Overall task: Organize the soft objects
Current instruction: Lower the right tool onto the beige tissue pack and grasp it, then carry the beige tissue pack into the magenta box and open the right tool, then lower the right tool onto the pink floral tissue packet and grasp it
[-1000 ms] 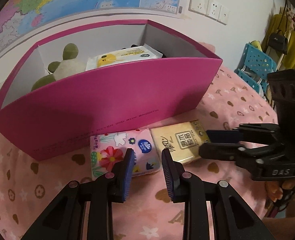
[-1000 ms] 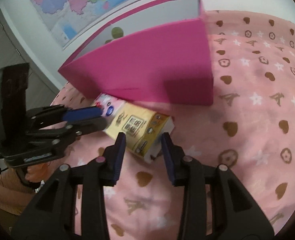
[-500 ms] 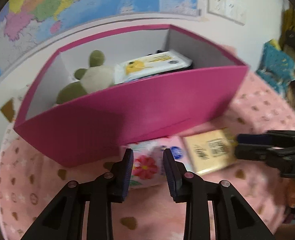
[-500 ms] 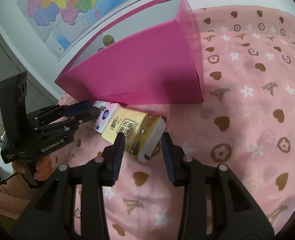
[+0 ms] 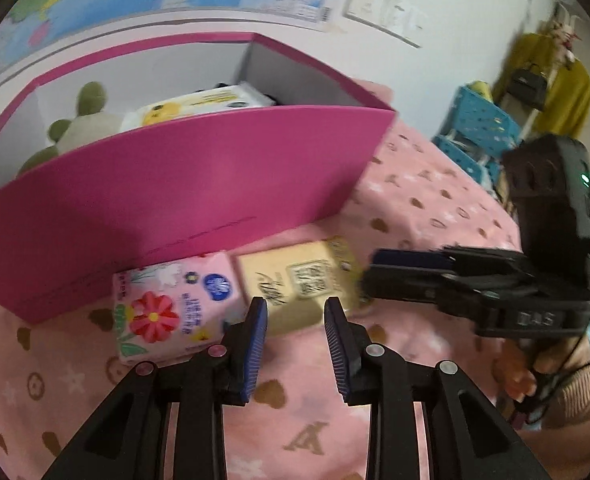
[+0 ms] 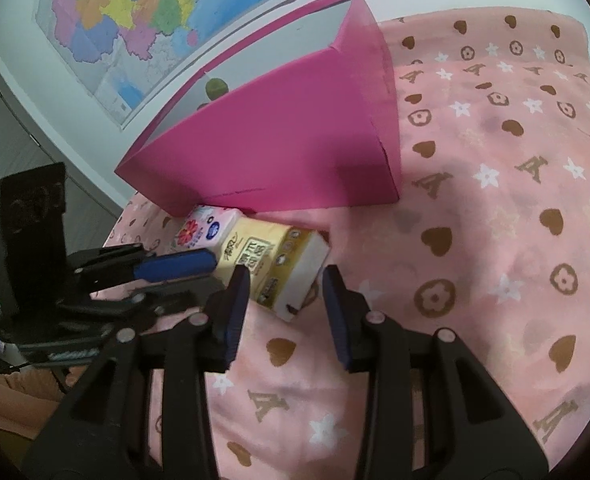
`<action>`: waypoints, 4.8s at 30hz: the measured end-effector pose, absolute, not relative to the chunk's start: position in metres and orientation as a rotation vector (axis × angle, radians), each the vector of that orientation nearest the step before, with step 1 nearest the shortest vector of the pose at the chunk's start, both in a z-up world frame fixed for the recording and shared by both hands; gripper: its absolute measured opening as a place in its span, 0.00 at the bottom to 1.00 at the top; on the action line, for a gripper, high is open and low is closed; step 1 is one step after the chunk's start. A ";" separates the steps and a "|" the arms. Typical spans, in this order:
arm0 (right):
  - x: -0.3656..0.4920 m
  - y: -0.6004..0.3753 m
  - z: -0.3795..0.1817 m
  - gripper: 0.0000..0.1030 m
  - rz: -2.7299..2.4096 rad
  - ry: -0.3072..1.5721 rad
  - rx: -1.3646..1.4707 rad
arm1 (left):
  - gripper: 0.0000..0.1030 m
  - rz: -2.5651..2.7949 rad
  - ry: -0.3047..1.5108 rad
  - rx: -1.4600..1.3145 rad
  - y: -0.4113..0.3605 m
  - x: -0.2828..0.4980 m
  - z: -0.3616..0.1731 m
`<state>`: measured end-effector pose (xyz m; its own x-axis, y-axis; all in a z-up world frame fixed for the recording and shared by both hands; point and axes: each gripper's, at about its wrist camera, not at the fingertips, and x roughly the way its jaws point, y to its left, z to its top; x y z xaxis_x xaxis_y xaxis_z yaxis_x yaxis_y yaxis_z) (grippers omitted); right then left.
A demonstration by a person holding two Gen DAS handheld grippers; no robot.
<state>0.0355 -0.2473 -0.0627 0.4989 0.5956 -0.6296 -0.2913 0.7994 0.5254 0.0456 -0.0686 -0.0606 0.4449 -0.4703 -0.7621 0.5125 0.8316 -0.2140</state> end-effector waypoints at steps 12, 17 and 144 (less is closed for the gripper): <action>0.040 -0.240 -0.070 0.39 0.589 0.909 0.410 | 0.34 -0.634 0.990 0.006 -0.073 0.058 -0.072; 0.042 -0.238 -0.071 0.39 0.585 0.911 0.404 | 0.33 -0.624 0.990 -0.002 -0.074 0.058 -0.073; 0.087 -0.138 -0.061 0.50 0.733 0.948 0.243 | 0.42 -0.414 0.913 -0.101 0.023 0.061 -0.068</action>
